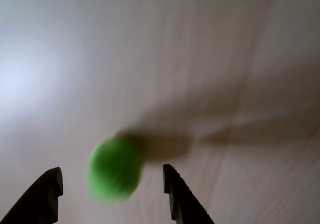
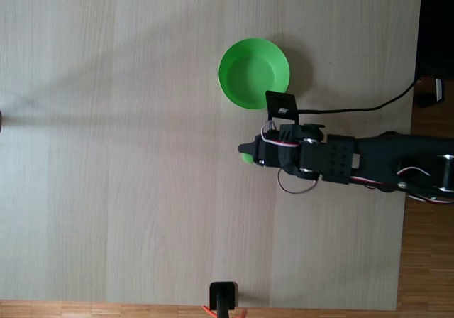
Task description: Grasp a green pompom and put it in the green bowl.
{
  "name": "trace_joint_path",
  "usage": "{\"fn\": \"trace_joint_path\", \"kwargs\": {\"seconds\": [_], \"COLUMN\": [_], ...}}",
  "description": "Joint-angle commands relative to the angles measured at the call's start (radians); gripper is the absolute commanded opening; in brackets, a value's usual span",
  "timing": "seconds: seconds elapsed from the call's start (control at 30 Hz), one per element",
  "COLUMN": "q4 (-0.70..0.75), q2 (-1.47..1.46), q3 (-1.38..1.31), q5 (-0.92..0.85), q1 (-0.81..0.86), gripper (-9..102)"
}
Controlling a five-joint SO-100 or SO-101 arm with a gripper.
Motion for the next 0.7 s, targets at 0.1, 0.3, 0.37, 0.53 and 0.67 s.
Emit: {"fn": "trace_joint_path", "kwargs": {"seconds": [0.1, 0.3, 0.37, 0.53, 0.67], "q4": [-0.003, -0.003, -0.003, -0.005, -0.005], "q2": [-0.020, -0.032, -0.032, -0.029, -0.031], "q3": [-0.025, -0.025, -0.025, -0.026, -0.026], "q5": [-0.011, -0.012, -0.012, -0.012, -0.012], "q1": [0.003, -0.002, -0.017, -0.046, -0.051], "gripper": [24, 24, 24, 24, 24]}}
